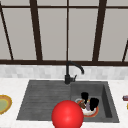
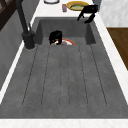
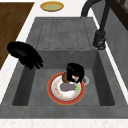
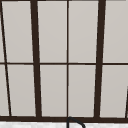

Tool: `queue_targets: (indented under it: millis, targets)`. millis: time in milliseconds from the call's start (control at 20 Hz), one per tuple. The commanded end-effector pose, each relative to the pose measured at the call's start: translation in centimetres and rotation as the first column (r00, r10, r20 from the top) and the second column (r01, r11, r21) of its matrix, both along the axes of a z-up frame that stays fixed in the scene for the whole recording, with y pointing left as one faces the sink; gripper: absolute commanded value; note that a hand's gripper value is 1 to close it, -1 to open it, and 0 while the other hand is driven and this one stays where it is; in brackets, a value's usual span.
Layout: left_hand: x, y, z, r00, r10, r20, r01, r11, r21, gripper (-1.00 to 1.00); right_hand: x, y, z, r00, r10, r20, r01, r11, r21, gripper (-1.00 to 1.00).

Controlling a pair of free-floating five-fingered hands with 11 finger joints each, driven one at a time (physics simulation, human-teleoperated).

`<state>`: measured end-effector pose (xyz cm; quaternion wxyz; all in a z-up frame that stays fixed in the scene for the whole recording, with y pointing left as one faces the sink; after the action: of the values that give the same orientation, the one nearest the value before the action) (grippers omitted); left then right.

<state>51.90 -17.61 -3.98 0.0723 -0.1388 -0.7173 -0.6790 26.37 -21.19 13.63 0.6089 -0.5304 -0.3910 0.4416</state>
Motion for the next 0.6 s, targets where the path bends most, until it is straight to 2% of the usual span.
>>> queue_targets:
  millis: [0, 50, 100, 150, 200, 300, 350, 550]
  targets:
    - [-1.6, -0.3, -1.3, 0.9978, 0.000, 0.066, 0.000, 1.0000, 0.000, -1.00, 0.0, 0.0, 0.0, 1.000, 0.000, 0.000, 0.000, 1.000, 0.000, 0.00]
    - [-2.4, -0.7, -1.0, 0.9993, 0.029, 0.025, -0.028, 0.9988, -0.041, -1.00, 0.0, 0.0, 0.0, 1.000, 0.000, 0.000, 0.000, 1.000, 0.000, 0.00]
    - [-3.2, -0.7, -1.0, 0.9994, 0.027, 0.024, -0.025, 0.9986, -0.046, -1.00, 0.0, 0.0, 0.0, 1.000, 0.000, 0.000, 0.000, 1.000, 0.000, 0.00]
    - [-3.2, -1.2, -1.2, 0.9996, 0.021, 0.018, -0.020, 0.9991, -0.037, -1.00, 0.0, 0.0, 0.0, 1.000, 0.000, 0.000, 0.000, 1.000, 0.000, 0.00]
    - [-3.8, -1.6, -0.8, 0.9959, 0.015, 0.089, -0.012, 0.9996, -0.025, -1.00, 0.0, 0.0, 0.0, 1.000, 0.000, 0.000, 0.000, 1.000, 0.000, 0.00]
    - [-2.8, -0.7, 0.5, 0.9845, -0.003, 0.176, 0.008, 0.9996, -0.027, -1.00, 0.0, 0.0, 0.0, 1.000, 0.000, 0.000, 0.000, 1.000, 0.000, 0.00]
    - [-2.7, -0.7, 1.2, 0.9851, 0.000, 0.172, 0.004, 0.9997, -0.024, -1.00, 0.0, 0.0, 0.0, 1.000, 0.000, 0.000, 0.000, 1.000, 0.000, 0.00]
    - [-2.6, -0.5, 4.5, 0.9932, 0.004, 0.116, -0.002, 0.9999, -0.015, -1.00, 0.0, 0.0, 0.0, 1.000, 0.000, 0.000, 0.000, 1.000, 0.000, 0.00]
